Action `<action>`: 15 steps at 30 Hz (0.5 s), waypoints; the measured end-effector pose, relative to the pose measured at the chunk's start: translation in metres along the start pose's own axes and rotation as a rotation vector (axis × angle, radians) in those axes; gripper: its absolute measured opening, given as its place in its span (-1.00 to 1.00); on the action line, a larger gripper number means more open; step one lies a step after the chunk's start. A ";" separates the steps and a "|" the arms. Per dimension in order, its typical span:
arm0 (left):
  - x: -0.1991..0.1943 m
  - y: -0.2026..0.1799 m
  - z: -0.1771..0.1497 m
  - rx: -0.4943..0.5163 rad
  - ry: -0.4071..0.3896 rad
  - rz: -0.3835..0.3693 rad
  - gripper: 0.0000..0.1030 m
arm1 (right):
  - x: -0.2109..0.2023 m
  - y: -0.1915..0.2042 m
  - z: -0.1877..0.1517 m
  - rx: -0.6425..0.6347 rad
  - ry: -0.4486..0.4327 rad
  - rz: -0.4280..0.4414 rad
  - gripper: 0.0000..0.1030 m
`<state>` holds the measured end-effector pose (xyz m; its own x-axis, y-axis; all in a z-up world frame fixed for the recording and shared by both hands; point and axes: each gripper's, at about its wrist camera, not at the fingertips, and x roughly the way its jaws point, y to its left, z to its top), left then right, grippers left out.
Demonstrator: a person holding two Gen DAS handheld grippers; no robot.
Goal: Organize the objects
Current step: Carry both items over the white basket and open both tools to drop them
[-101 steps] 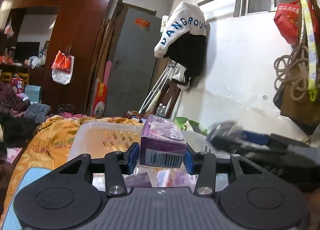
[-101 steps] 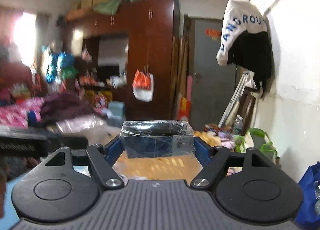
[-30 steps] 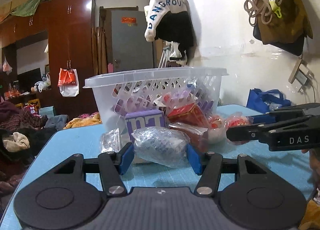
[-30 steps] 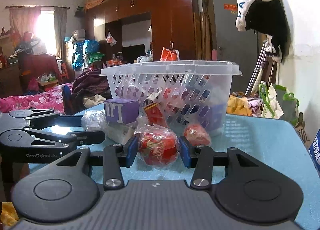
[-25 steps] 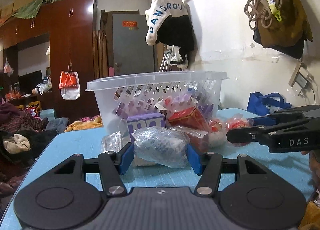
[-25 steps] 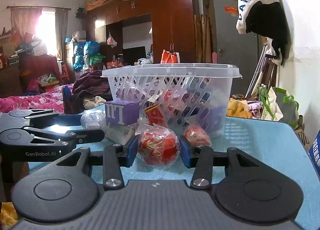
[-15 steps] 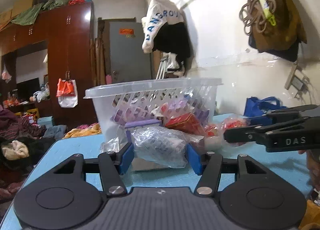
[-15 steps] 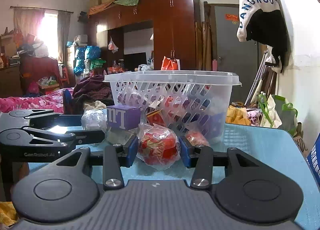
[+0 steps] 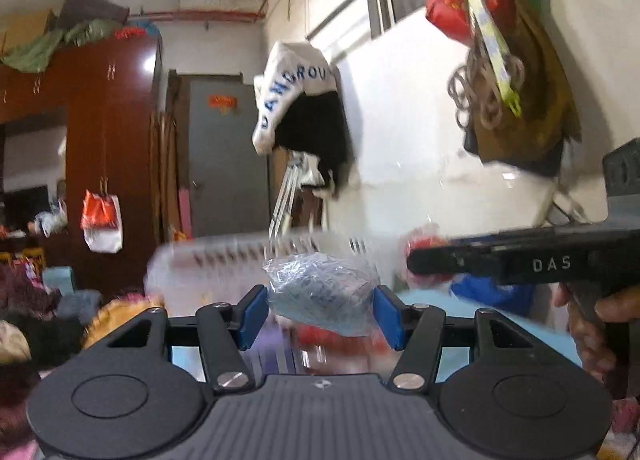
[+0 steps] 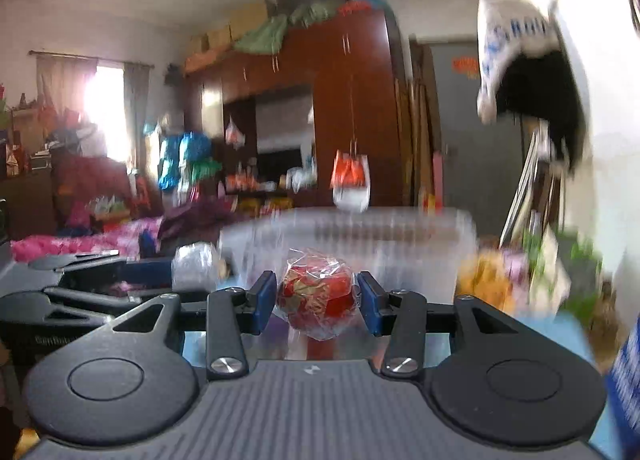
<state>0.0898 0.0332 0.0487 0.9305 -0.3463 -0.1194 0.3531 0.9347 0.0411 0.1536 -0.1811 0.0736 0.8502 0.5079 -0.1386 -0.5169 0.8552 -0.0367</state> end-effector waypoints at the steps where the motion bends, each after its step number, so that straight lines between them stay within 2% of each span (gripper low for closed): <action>1: 0.007 -0.001 0.016 0.014 0.007 -0.002 0.19 | 0.013 0.002 0.016 -0.050 0.015 -0.042 -0.07; 4: 0.040 0.002 0.054 0.031 0.053 0.033 0.19 | 0.058 -0.002 0.050 -0.144 0.072 -0.148 -0.07; 6: 0.065 0.012 0.067 0.000 0.093 0.067 0.19 | 0.085 -0.014 0.061 -0.124 0.124 -0.157 -0.07; 9: 0.103 0.038 0.070 -0.103 0.189 0.087 0.19 | 0.115 -0.029 0.060 -0.078 0.180 -0.146 -0.07; 12: 0.124 0.055 0.061 -0.144 0.216 0.124 0.20 | 0.125 -0.036 0.052 -0.079 0.210 -0.146 -0.02; 13: 0.129 0.059 0.058 -0.152 0.216 0.125 0.24 | 0.123 -0.038 0.050 -0.070 0.210 -0.153 0.08; 14: 0.133 0.063 0.055 -0.168 0.222 0.121 0.48 | 0.121 -0.040 0.047 -0.054 0.204 -0.154 0.46; 15: 0.138 0.066 0.054 -0.186 0.236 0.112 0.67 | 0.116 -0.040 0.044 -0.033 0.188 -0.168 0.65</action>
<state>0.2463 0.0424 0.0882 0.9067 -0.2323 -0.3519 0.2055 0.9722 -0.1124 0.2772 -0.1525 0.1028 0.8923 0.3286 -0.3095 -0.3758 0.9206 -0.1061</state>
